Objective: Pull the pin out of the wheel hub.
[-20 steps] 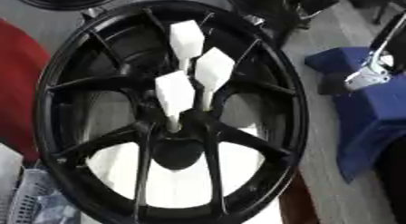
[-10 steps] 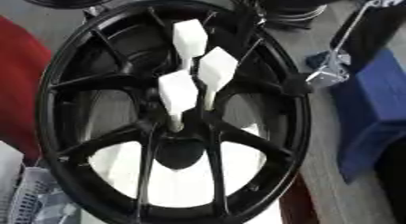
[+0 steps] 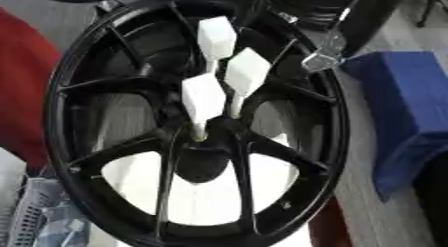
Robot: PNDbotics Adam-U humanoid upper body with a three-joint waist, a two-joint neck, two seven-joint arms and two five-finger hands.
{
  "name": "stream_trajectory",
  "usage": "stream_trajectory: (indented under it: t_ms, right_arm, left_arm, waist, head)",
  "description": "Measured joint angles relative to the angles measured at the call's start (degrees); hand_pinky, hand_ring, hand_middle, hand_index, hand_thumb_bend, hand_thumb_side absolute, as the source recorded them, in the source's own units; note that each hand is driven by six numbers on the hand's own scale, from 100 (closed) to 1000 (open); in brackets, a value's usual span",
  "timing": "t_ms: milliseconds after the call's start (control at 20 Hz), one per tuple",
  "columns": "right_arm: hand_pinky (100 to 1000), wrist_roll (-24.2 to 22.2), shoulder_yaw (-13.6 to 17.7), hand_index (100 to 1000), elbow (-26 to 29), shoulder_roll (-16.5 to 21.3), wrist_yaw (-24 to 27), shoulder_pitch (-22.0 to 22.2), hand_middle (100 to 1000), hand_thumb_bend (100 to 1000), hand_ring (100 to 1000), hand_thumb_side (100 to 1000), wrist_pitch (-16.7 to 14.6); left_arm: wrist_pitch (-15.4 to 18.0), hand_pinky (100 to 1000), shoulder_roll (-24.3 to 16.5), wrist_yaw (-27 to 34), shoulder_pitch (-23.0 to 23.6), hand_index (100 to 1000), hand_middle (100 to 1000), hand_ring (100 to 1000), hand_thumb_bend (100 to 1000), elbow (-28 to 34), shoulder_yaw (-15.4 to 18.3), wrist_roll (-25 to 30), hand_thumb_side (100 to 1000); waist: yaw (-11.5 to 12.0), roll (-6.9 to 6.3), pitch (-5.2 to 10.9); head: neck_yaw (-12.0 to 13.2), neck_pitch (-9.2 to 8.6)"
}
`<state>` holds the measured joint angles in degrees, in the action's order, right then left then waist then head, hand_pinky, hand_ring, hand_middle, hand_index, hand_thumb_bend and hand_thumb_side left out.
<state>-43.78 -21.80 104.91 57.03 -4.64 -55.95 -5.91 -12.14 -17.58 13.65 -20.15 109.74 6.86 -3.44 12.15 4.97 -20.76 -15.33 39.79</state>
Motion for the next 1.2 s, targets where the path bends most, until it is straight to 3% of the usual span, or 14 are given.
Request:
stream_trajectory:
  t_ms: [400,1200]
  right_arm:
    - [803,0.33,-0.53,789,-2.53,-0.82,-0.73,0.62,671,373,642,263,0.35]
    - [809,0.19,-1.04,781,-3.7,-0.88,0.56,2.63,661,339,647,284,0.34]
  left_arm:
    - [-0.13,754,0.27,0.0,-0.04,716,556,673,255,0.01,0.07,-0.17,657]
    - [-0.38,754,0.95,0.02,-0.17,714,556,674,262,0.01,0.25,-0.55,656]
  waist:
    - [0.37,0.08,-0.37]
    - [0.77,0.03,-0.77]
  head:
    - [0.24,0.7]
    - [0.56,1.44]
